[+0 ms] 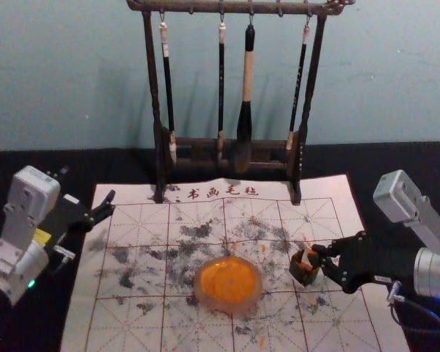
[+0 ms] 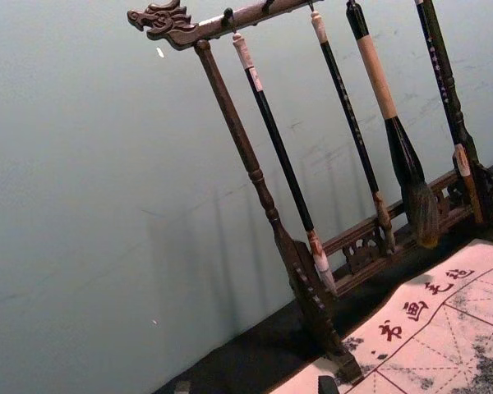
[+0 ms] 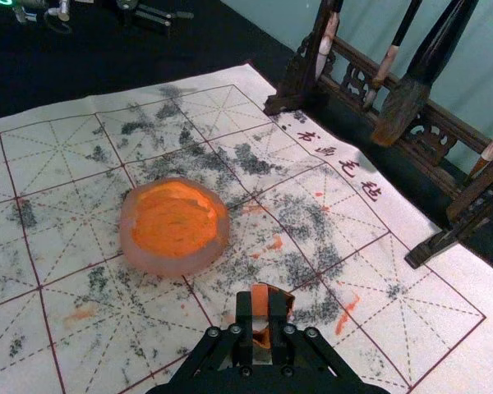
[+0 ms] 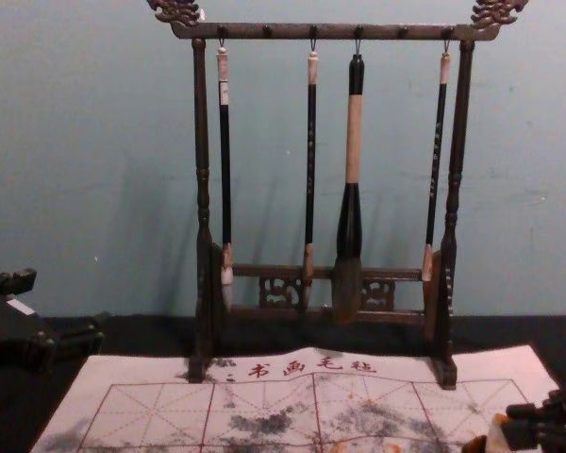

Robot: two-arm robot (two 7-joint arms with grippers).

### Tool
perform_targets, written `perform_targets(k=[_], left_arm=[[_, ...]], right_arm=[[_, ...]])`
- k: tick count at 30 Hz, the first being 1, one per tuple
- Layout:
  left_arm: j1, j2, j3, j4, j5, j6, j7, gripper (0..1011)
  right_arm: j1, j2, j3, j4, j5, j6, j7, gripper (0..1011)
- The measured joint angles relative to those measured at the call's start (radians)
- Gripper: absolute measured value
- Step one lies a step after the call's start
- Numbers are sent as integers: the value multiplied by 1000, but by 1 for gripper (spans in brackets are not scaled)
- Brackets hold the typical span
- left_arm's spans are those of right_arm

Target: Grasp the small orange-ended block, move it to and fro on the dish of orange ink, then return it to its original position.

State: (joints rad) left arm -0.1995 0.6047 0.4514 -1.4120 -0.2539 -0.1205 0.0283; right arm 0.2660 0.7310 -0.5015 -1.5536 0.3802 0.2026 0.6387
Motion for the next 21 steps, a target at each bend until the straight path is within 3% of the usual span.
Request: perform_targets(k=[21], left_arm=[[0, 0, 0, 0, 0, 0, 0, 1001]], right_arm=[[8, -7, -10, 12, -17, 5, 0, 82]])
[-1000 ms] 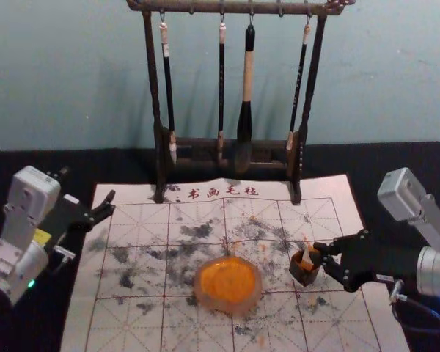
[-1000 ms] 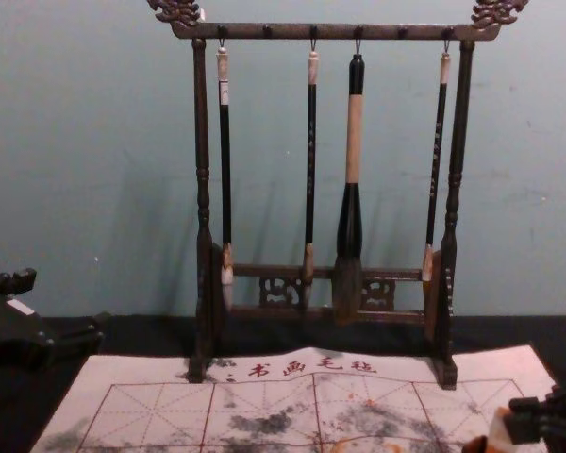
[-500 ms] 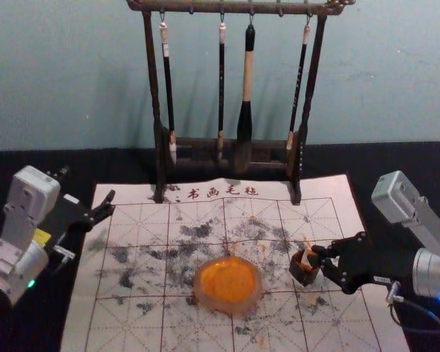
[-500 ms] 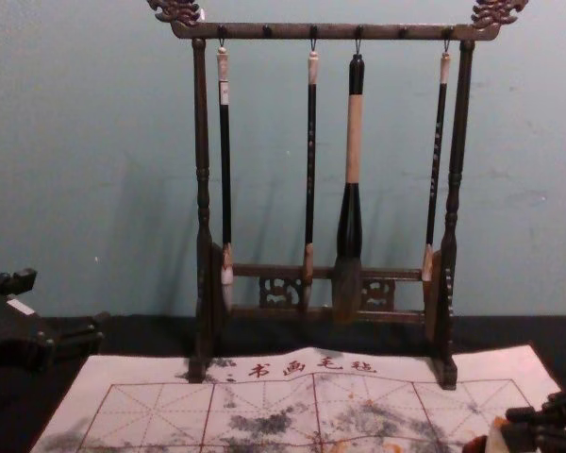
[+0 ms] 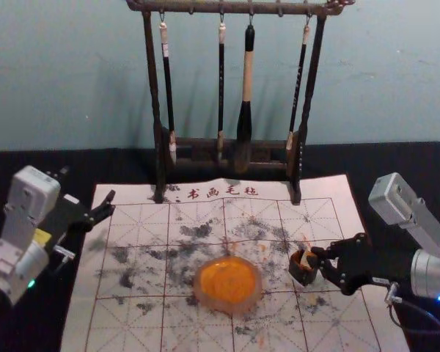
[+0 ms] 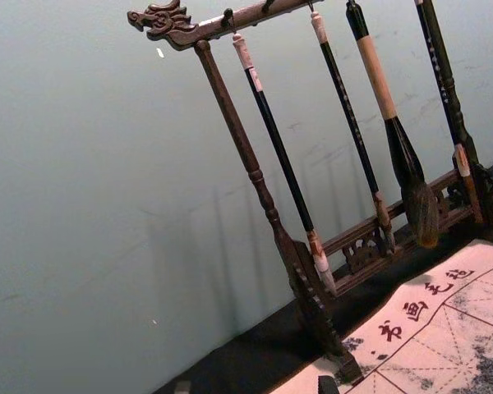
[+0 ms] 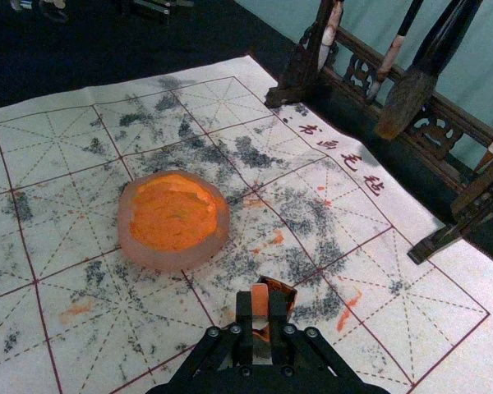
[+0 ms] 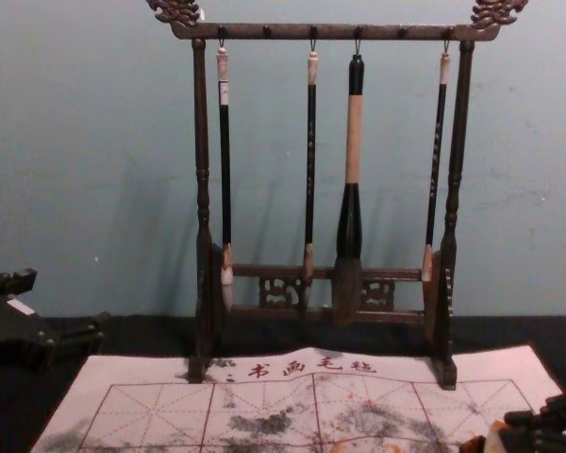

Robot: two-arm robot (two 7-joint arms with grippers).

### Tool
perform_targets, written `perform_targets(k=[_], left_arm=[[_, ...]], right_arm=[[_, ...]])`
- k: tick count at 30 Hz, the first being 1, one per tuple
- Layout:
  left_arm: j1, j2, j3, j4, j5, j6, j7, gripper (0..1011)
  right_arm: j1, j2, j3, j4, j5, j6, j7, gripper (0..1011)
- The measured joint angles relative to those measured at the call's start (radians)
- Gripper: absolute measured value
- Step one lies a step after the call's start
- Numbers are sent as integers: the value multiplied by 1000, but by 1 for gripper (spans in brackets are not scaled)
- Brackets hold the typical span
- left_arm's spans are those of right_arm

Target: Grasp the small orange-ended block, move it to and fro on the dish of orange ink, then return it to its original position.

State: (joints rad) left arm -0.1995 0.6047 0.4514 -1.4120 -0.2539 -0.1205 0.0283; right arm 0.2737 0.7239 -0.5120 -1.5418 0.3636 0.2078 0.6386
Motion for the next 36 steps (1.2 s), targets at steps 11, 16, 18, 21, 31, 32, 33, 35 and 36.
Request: perform_targets(k=[11, 16, 18, 21, 31, 32, 33, 35, 36], left_arm=[[0, 0, 0, 0, 0, 0, 0, 1001], [0, 0, 0, 0, 0, 0, 0, 1001], [0, 0, 0, 0, 0, 0, 0, 1002], [0, 0, 0, 0, 0, 0, 0, 1001], [0, 0, 0, 0, 0, 0, 0, 1001], [0, 0, 0, 0, 0, 0, 0, 1001], [0, 0, 0, 0, 0, 0, 0, 1001], [0, 0, 0, 0, 0, 0, 0, 1001], [0, 0, 0, 0, 0, 0, 0, 1001]], right_arm=[[0, 0, 0, -1, 0, 1, -1, 81], [0, 1, 0, -1, 0, 1, -1, 82], [-1, 1, 1, 0, 0, 1, -1, 81], [-1, 1, 1, -1, 1, 1, -1, 81], [-1, 1, 1, 0, 0, 1, 0, 338], [-1, 1, 1, 0, 0, 1, 0, 374], [-1, 1, 1, 0, 0, 1, 0, 392], [-1, 1, 1, 0, 0, 1, 0, 451], [-1, 1, 1, 0, 0, 1, 0, 498]])
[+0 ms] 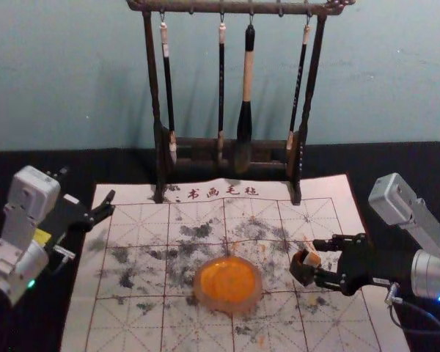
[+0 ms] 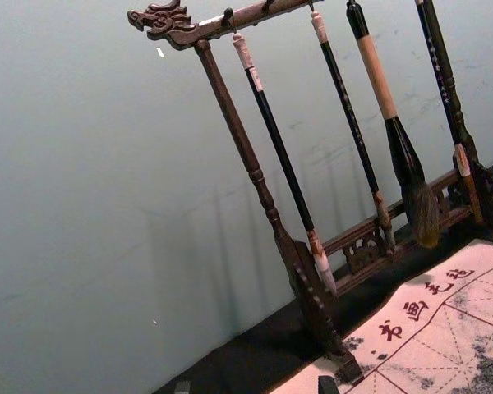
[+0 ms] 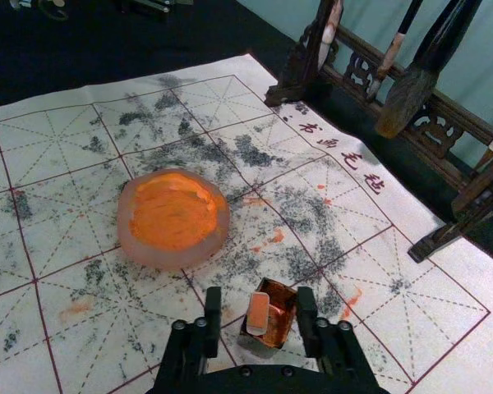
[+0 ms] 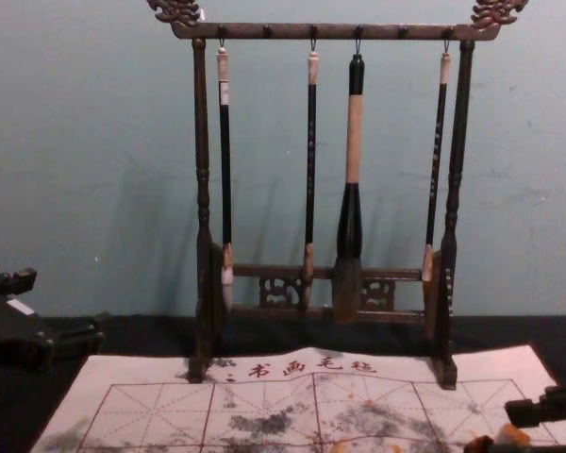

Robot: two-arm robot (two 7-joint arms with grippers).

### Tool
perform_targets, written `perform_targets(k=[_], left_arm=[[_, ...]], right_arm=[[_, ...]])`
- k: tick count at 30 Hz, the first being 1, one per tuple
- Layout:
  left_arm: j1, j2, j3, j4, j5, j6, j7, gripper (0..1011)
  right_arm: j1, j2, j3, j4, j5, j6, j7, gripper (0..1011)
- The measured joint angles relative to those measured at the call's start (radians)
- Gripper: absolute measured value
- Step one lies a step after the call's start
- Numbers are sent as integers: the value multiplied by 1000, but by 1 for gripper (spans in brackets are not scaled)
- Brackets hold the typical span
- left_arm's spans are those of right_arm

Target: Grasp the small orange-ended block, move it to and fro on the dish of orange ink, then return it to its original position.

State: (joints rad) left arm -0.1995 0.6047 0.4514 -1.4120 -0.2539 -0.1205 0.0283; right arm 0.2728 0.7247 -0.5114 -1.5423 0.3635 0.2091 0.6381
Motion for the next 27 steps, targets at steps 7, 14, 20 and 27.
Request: perform_targets(k=[7, 14, 20, 27], left_arm=[[0, 0, 0, 0, 0, 0, 0, 1001], [0, 0, 0, 0, 0, 0, 0, 1001], [0, 0, 0, 0, 0, 0, 0, 1001], [0, 0, 0, 0, 0, 0, 0, 1001]], right_arm=[[0, 0, 0, 0, 0, 0, 0, 721], [0, 0, 0, 0, 1, -1, 0, 917], [0, 0, 0, 0, 1, -1, 0, 1000], [0, 0, 0, 0, 1, -1, 0, 1000]])
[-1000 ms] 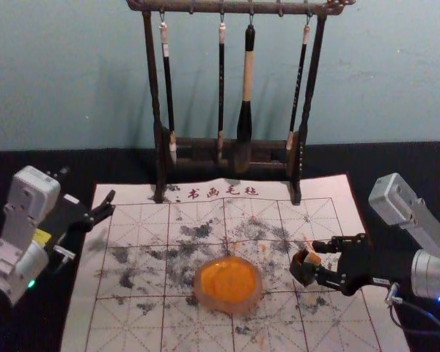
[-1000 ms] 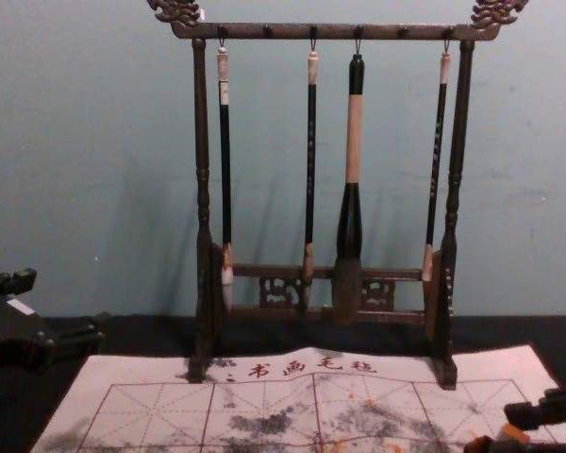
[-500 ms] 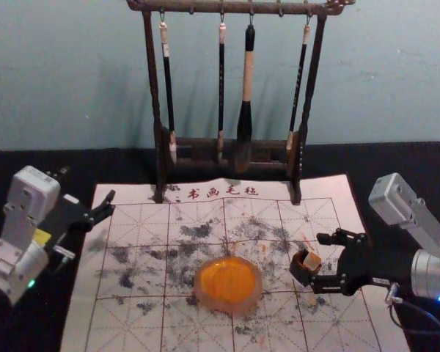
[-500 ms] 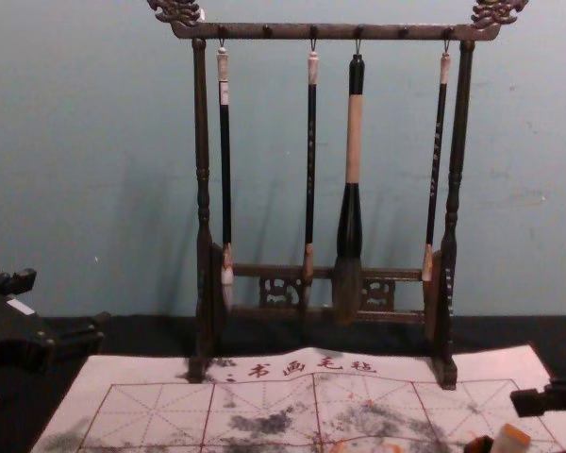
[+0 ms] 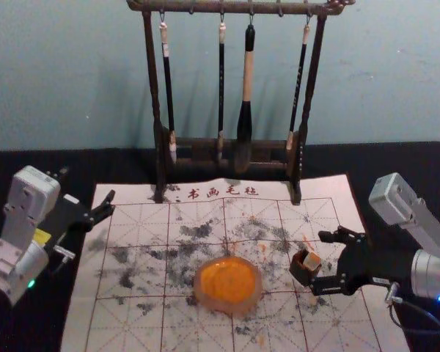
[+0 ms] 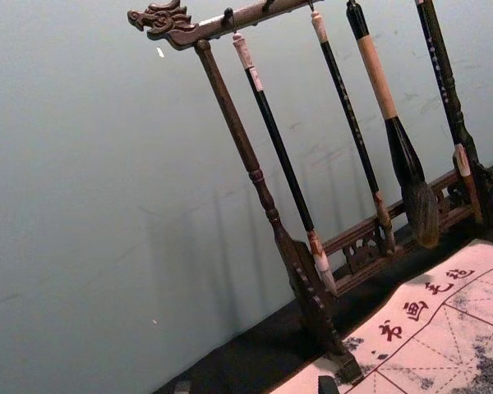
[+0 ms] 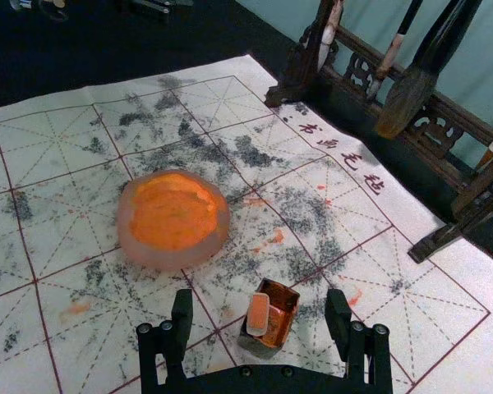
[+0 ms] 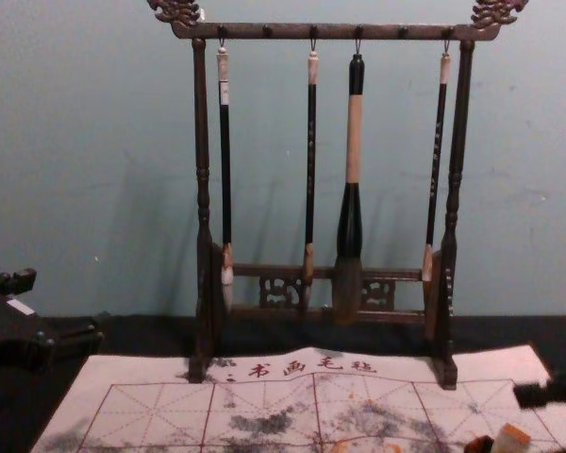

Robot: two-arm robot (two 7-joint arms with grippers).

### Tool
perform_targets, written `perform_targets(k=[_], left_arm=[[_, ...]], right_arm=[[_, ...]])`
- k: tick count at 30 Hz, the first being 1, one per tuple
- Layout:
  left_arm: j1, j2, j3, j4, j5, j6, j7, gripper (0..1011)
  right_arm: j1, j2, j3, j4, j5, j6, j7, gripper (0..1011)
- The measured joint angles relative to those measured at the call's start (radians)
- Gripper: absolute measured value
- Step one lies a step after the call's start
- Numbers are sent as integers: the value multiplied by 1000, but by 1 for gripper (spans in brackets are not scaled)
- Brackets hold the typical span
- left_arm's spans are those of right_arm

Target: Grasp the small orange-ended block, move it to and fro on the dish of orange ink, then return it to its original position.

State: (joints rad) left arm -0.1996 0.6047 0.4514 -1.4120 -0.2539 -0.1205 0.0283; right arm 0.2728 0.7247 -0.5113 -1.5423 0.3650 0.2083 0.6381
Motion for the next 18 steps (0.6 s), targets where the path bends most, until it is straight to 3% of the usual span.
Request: perform_targets(k=[3, 10, 14, 18], left_arm=[[0, 0, 0, 0, 0, 0, 0, 1001], [0, 0, 0, 0, 0, 0, 0, 1001], [0, 0, 0, 0, 0, 0, 0, 1001], [0, 0, 0, 0, 0, 0, 0, 1001]], right_arm=[[-20, -4, 24, -18, 3, -36, -31, 1002], [-100, -38, 131, -59, 28, -126, -158, 1000], [-126, -53, 163, -65, 26, -126, -213, 1000], [-148, -83, 195, -44, 22, -78, -285, 1000]])
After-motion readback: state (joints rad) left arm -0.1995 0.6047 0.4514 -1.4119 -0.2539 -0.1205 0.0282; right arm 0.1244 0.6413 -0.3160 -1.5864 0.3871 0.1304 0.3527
